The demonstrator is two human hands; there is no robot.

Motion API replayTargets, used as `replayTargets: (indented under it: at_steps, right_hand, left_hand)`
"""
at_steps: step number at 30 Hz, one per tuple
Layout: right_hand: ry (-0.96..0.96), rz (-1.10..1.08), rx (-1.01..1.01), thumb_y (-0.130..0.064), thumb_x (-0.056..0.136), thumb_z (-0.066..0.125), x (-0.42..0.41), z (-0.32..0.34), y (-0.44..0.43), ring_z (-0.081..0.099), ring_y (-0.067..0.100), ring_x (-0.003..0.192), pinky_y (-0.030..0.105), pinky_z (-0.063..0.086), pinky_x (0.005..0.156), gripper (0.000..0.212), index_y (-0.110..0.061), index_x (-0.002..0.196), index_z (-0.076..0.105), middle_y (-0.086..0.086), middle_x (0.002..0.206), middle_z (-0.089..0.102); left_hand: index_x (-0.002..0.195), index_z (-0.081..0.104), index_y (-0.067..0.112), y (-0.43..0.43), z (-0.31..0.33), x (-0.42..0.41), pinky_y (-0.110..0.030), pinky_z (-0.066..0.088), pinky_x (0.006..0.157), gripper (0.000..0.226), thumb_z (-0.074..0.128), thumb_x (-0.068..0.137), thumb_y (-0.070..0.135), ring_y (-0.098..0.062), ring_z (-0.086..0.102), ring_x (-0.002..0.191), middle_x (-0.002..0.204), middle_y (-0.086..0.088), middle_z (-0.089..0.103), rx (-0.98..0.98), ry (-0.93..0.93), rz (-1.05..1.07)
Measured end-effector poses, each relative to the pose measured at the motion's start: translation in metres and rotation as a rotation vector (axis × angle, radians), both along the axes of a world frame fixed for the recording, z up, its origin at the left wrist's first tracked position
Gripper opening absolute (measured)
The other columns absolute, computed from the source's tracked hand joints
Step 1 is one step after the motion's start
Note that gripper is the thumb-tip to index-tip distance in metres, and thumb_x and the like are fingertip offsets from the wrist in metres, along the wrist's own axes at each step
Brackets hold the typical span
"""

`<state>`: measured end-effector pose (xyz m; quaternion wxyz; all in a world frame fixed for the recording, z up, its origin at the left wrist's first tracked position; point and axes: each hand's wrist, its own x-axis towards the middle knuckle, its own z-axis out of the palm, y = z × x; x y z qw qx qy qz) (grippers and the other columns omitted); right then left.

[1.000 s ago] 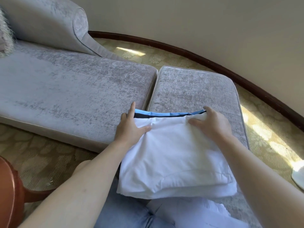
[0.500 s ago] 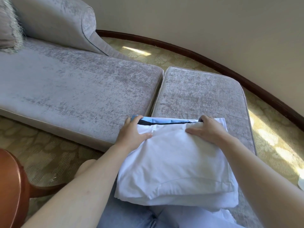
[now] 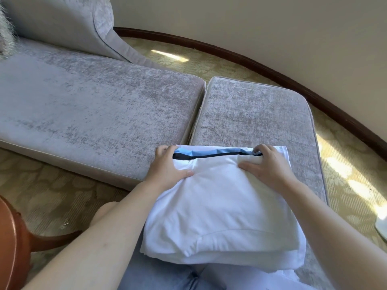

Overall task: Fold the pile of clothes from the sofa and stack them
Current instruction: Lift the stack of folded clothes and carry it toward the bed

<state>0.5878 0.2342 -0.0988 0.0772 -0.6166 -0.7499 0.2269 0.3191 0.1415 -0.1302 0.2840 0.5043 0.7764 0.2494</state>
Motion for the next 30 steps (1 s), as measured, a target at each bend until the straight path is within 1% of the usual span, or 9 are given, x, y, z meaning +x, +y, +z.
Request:
replayTargets:
  at_steps: [3, 5, 7, 10, 12, 15, 22, 25, 30]
  right_hand:
    - [0.019, 0.005, -0.008, -0.052, 0.075, 0.075, 0.002, 0.002, -0.003, 0.050, 0.024, 0.112, 0.030, 0.035, 0.084, 0.055, -0.023, 0.116, 0.054, 0.004, 0.122, 0.054]
    - [0.026, 0.020, -0.022, -0.051, 0.078, 0.073, 0.003, 0.004, -0.002, 0.049, 0.025, 0.118, 0.032, 0.036, 0.092, 0.065, -0.025, 0.132, 0.048, 0.007, 0.130, 0.052]
    - [0.000, 0.045, -0.060, -0.053, 0.079, 0.071, 0.004, 0.005, 0.001, 0.045, 0.026, 0.127, 0.034, 0.034, 0.102, 0.082, -0.029, 0.147, 0.033, 0.008, 0.139, 0.048]
    - [-0.048, 0.056, -0.162, -0.056, 0.079, 0.070, 0.007, 0.010, 0.006, 0.038, 0.027, 0.136, 0.034, 0.032, 0.106, 0.096, -0.033, 0.154, 0.015, 0.007, 0.149, 0.042]
    - [-0.026, 0.050, -0.187, -0.054, 0.078, 0.072, 0.011, 0.012, 0.006, 0.036, 0.026, 0.138, 0.033, 0.032, 0.107, 0.096, -0.034, 0.154, 0.017, 0.005, 0.150, 0.041]
    - [0.018, 0.053, -0.133, -0.052, 0.077, 0.074, 0.012, 0.011, 0.000, 0.036, 0.024, 0.138, 0.032, 0.030, 0.107, 0.091, -0.035, 0.152, 0.024, 0.005, 0.149, 0.043]
    - [0.106, 0.026, -0.151, -0.042, 0.077, 0.078, 0.016, 0.009, -0.007, 0.037, 0.021, 0.137, 0.028, 0.030, 0.103, 0.093, -0.037, 0.152, 0.023, 0.003, 0.149, 0.043]
    - [0.109, 0.017, -0.143, -0.040, 0.078, 0.077, 0.015, 0.010, -0.008, 0.039, 0.021, 0.136, 0.027, 0.031, 0.102, 0.091, -0.036, 0.152, 0.024, 0.002, 0.148, 0.044]
    - [0.124, 0.015, -0.080, -0.038, 0.082, 0.075, 0.013, 0.013, -0.014, 0.041, 0.022, 0.133, 0.026, 0.031, 0.096, 0.084, -0.033, 0.151, 0.026, 0.002, 0.144, 0.048]
  left_hand:
    - [0.137, 0.043, 0.023, 0.001, 0.001, -0.001, -0.023, 0.034, 0.088, 0.082, 0.086, 0.068, 0.037, -0.018, 0.050, 0.119, 0.132, 0.002, 0.049, 0.003, -0.017, -0.023]
    - [0.139, 0.040, 0.025, 0.000, 0.003, 0.000, -0.024, 0.035, 0.087, 0.083, 0.084, 0.070, 0.037, -0.020, 0.049, 0.120, 0.134, 0.001, 0.053, -0.011, -0.012, -0.035]
    - [0.144, 0.035, 0.027, -0.001, 0.004, 0.001, -0.027, 0.036, 0.093, 0.085, 0.082, 0.073, 0.039, -0.023, 0.047, 0.124, 0.138, -0.001, 0.051, -0.027, 0.014, -0.046]
    - [0.149, 0.027, 0.032, -0.002, 0.003, 0.003, -0.033, 0.038, 0.100, 0.089, 0.078, 0.076, 0.043, -0.026, 0.046, 0.127, 0.142, -0.004, 0.048, -0.047, 0.029, -0.061]
    - [0.151, 0.022, 0.035, -0.003, 0.000, 0.004, -0.034, 0.039, 0.101, 0.092, 0.077, 0.077, 0.043, -0.025, 0.046, 0.127, 0.142, -0.005, 0.048, -0.046, 0.017, -0.061]
    - [0.151, 0.023, 0.035, -0.005, -0.003, 0.007, -0.033, 0.038, 0.101, 0.090, 0.077, 0.079, 0.039, -0.024, 0.046, 0.127, 0.140, -0.004, 0.048, -0.015, -0.014, -0.040]
    - [0.149, 0.029, 0.031, -0.004, -0.008, 0.008, -0.031, 0.036, 0.103, 0.087, 0.079, 0.078, 0.033, -0.021, 0.045, 0.128, 0.141, -0.003, 0.048, 0.038, -0.062, 0.004]
    - [0.150, 0.028, 0.032, -0.005, -0.005, 0.005, -0.031, 0.035, 0.102, 0.086, 0.078, 0.080, 0.035, -0.020, 0.044, 0.130, 0.145, 0.003, 0.045, 0.024, -0.071, 0.022]
    - [0.153, 0.019, 0.034, -0.007, 0.009, 0.000, -0.030, 0.032, 0.104, 0.091, 0.076, 0.082, 0.033, -0.020, 0.041, 0.134, 0.147, 0.003, 0.041, 0.049, -0.093, 0.026]
